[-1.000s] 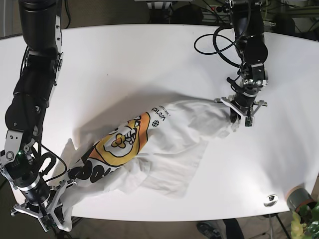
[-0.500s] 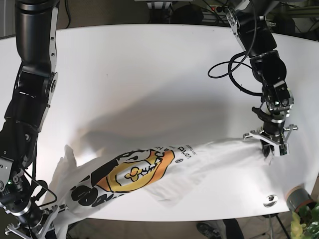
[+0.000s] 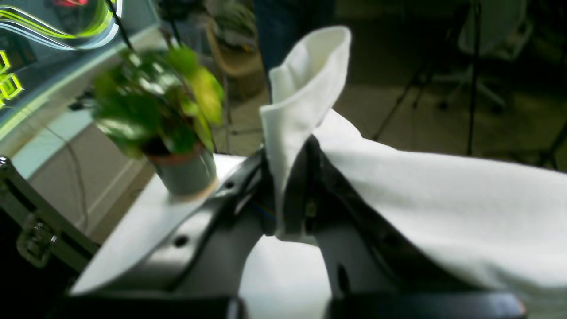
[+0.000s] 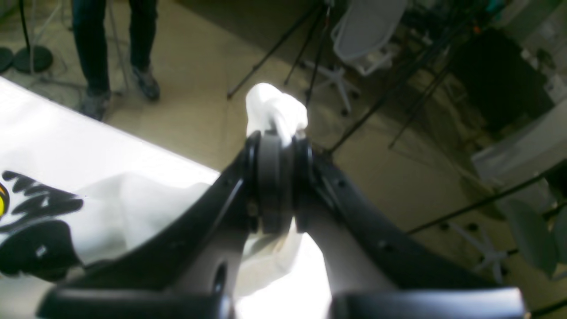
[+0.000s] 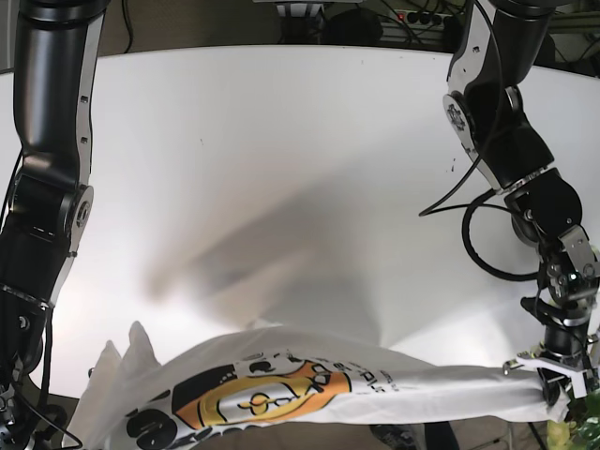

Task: Fold the T-shirt properly
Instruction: 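Lift the shirt with both grippers and stretch it between them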

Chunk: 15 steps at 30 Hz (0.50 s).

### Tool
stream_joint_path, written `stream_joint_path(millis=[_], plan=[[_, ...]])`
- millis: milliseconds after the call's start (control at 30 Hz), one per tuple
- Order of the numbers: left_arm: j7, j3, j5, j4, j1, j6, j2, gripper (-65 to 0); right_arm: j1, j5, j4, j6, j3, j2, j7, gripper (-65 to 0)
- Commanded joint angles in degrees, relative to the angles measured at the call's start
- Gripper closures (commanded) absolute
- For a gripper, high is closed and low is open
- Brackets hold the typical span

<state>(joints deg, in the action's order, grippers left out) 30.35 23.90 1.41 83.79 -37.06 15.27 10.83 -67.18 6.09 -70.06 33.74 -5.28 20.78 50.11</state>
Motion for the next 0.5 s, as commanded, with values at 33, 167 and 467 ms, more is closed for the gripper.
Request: stream_joint_path(millis=[33, 167, 467], plan=[[-0.2, 1.1, 0.4, -0.8, -5.9, 0.0, 2.6, 0.0, -4.3, 0.2, -0.8, -0.46, -0.2, 0.6, -1.8, -2.1], [0.1, 3.0, 0.5, -3.0, -9.4, 0.0, 3.9, 0.0, -5.0, 0.2, -1.1, -0.55, -0.2, 0.7, -1.4, -2.1], [2.2, 6.9, 0.7, -2.9, -7.8, 0.0, 5.5, 0.0, 4.3, 0.3, -9.3, -0.55, -3.7, 1.1, 1.5, -2.1]])
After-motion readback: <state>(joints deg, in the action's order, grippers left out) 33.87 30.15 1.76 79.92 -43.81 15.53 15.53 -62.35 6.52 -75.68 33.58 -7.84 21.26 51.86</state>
